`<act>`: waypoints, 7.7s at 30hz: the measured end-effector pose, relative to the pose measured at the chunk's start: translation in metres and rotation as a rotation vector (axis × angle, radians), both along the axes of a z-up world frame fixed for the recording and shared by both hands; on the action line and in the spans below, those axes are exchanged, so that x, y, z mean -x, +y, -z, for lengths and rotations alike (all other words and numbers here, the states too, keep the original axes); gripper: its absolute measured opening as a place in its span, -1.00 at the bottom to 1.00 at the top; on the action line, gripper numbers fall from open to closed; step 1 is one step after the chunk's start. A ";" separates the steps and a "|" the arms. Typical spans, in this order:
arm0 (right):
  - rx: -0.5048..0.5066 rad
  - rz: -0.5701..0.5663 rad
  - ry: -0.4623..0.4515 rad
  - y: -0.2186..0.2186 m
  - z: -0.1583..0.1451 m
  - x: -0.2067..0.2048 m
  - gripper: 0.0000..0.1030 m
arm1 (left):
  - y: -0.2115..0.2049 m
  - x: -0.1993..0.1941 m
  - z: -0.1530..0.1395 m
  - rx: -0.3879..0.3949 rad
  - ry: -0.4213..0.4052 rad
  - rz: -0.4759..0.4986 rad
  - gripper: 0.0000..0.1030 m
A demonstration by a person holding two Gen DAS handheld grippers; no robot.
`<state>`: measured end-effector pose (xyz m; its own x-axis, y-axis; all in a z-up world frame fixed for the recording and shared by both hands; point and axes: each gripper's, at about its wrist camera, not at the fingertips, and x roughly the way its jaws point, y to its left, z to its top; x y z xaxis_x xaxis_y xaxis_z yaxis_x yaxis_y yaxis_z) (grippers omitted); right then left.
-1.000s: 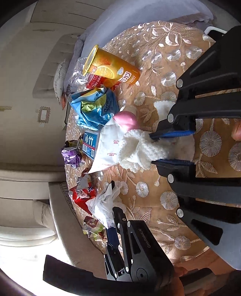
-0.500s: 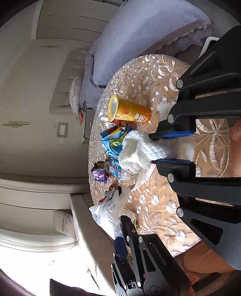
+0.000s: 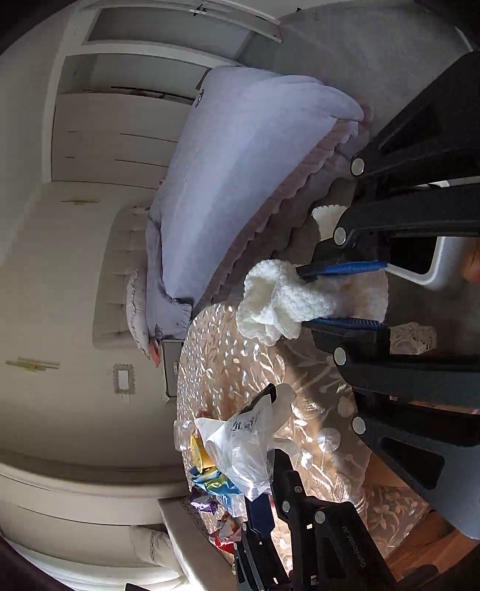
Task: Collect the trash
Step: 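Carry the plastic bag and tissue to the white bin and open both tools, then move both tools back to the table, then grasp the pink tube with the left tool while the right tool grasps the yellow cup, then carry the pink tube and yellow cup over the bin and open both tools, then move both tools back to the table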
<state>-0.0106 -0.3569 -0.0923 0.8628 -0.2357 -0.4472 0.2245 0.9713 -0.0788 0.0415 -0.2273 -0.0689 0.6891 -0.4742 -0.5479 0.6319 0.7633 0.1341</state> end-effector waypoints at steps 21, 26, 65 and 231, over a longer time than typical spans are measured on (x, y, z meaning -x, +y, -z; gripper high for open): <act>-0.224 0.138 0.363 -0.189 0.145 -0.055 -0.57 | -0.208 -0.030 0.202 -0.282 0.340 0.603 -0.39; -0.269 0.062 0.421 -0.206 0.176 -0.072 -0.57 | -0.225 -0.036 0.224 -0.301 0.387 0.696 -0.39; -0.185 -0.241 0.219 -0.142 0.046 -0.033 0.92 | -0.132 0.013 0.076 -0.090 0.102 0.553 0.91; 0.056 -0.631 0.050 -0.001 -0.035 -0.095 0.92 | 0.007 -0.047 -0.020 -0.101 -0.197 0.068 0.90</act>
<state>0.0849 -0.3580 -0.0570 0.8216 0.2876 -0.4922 -0.3953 0.9096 -0.1284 0.0887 -0.2201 -0.0485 0.7559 -0.4728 -0.4527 0.6353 0.6967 0.3332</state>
